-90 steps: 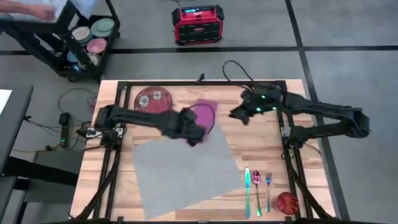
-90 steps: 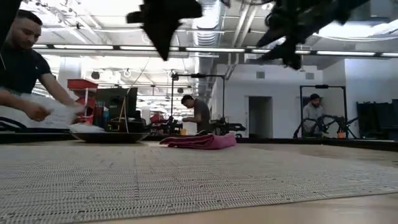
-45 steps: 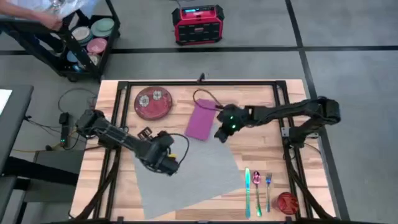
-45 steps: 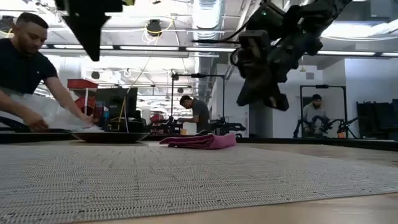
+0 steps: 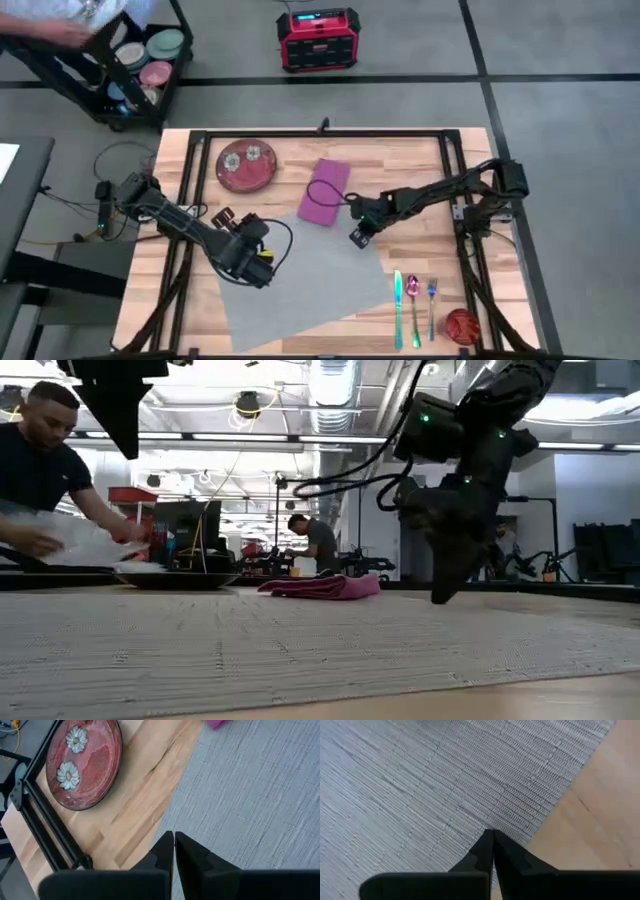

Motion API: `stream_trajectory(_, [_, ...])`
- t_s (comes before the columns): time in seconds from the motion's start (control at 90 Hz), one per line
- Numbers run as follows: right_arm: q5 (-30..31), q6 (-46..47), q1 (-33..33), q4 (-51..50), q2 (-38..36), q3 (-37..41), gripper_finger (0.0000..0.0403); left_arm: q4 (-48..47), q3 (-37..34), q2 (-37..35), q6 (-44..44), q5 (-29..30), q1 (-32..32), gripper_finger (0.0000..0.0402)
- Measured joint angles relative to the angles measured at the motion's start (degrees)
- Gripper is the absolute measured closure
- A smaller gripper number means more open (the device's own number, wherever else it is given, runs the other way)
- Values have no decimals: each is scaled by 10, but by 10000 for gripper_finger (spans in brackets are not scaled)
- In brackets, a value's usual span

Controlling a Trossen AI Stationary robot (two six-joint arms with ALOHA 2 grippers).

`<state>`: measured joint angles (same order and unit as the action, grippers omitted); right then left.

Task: Set table place
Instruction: Put the pink table napkin on the gray table mat

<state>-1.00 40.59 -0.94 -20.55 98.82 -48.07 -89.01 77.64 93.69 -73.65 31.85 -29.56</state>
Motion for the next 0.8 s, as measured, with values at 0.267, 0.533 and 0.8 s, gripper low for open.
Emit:
stream_trajectory(0.267, [-7, 127, -94, -25, 10, -2, 403, -2, -2, 0, 29, 9, 1, 401])
stream_trajectory(0.533, [-15, 249, -193, -103, -6, 0, 403, -2, -2, 0, 23, 18, 2, 401])
stream_trajectory(0.8, [25, 207, -171, -130, -87, 5, 403, -9, -2, -8, 23, 26, 17, 401])
